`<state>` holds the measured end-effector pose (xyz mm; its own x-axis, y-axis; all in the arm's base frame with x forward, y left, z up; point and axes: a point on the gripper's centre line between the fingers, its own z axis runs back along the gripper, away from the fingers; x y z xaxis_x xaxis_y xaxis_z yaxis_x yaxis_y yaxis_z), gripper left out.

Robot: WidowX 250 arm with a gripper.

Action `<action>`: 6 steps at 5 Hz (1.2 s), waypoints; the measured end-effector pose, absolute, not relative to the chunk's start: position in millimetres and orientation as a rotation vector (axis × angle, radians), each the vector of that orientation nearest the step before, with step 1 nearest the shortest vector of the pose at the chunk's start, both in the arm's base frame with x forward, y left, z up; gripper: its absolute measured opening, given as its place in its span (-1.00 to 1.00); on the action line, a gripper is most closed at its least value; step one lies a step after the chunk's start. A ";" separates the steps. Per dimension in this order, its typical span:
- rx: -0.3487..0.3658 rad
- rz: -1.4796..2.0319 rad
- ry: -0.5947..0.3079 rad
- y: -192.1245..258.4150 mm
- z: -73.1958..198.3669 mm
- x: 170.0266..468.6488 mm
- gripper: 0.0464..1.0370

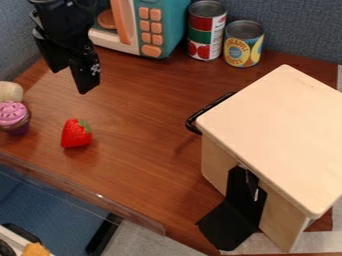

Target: Open the drawer

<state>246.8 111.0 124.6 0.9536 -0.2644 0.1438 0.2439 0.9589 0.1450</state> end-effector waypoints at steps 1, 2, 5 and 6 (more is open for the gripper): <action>0.112 -0.253 -0.143 109.8 117.7 245.7 0.92; 0.078 -0.237 -0.114 97.4 99.5 246.8 0.92; -0.144 -0.206 -0.245 37.7 82.5 275.8 0.92; -0.125 -0.336 -0.276 25.1 78.0 293.4 0.92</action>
